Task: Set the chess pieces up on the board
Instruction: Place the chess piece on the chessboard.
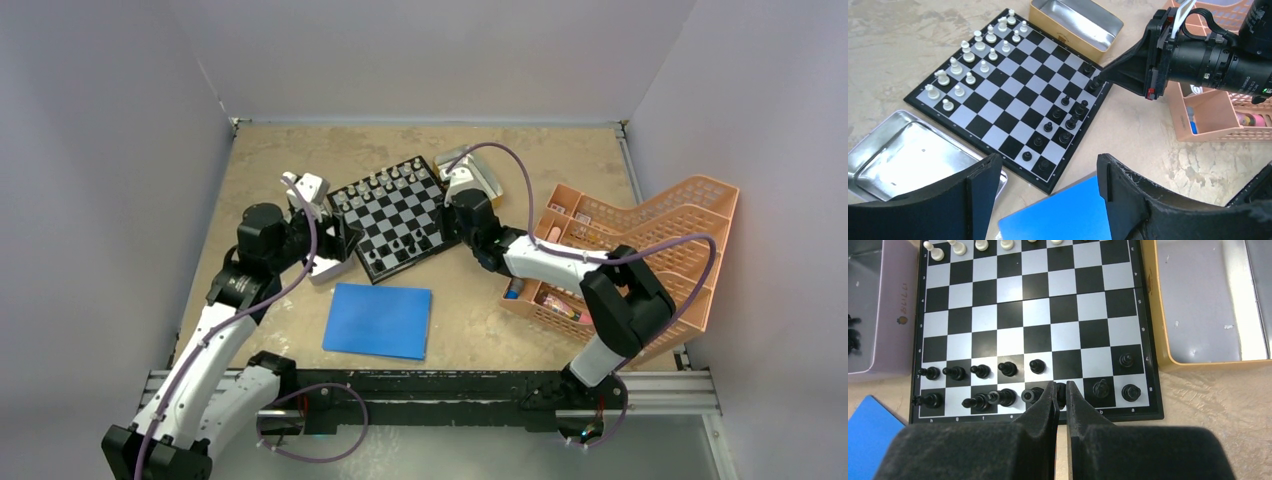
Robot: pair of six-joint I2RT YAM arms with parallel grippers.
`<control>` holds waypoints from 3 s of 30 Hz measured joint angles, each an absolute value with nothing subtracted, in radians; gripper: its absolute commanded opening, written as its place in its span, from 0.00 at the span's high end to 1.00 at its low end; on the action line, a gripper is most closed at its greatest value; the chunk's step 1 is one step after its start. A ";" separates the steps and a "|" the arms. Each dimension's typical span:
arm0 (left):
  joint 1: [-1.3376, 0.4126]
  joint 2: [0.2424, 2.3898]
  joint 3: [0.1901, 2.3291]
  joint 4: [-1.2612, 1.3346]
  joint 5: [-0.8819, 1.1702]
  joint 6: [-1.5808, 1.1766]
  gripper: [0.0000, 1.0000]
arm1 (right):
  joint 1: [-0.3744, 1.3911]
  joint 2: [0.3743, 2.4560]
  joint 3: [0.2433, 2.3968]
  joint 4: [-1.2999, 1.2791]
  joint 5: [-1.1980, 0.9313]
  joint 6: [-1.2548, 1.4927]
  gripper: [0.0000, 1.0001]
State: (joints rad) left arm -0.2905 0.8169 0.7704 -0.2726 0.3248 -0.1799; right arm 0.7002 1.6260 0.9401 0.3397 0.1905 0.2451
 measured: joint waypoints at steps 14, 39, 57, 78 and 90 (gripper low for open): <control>-0.290 0.645 0.770 -0.314 0.112 -0.137 0.30 | 0.826 1.583 0.955 0.347 0.198 0.321 0.99; -0.290 0.519 0.754 -0.335 -0.206 -0.146 0.27 | 1.002 1.818 1.021 0.405 0.334 0.346 0.97; -0.290 0.540 0.754 -0.335 -0.203 -0.146 0.26 | 1.013 1.879 1.063 0.432 0.376 0.309 0.96; -0.290 0.541 0.754 -0.335 -0.194 -0.146 0.26 | 1.036 1.927 1.109 0.388 0.411 0.290 0.94; -0.290 0.541 0.754 -0.335 -0.194 -0.146 0.26 | 1.053 1.929 1.119 0.350 0.455 0.279 0.94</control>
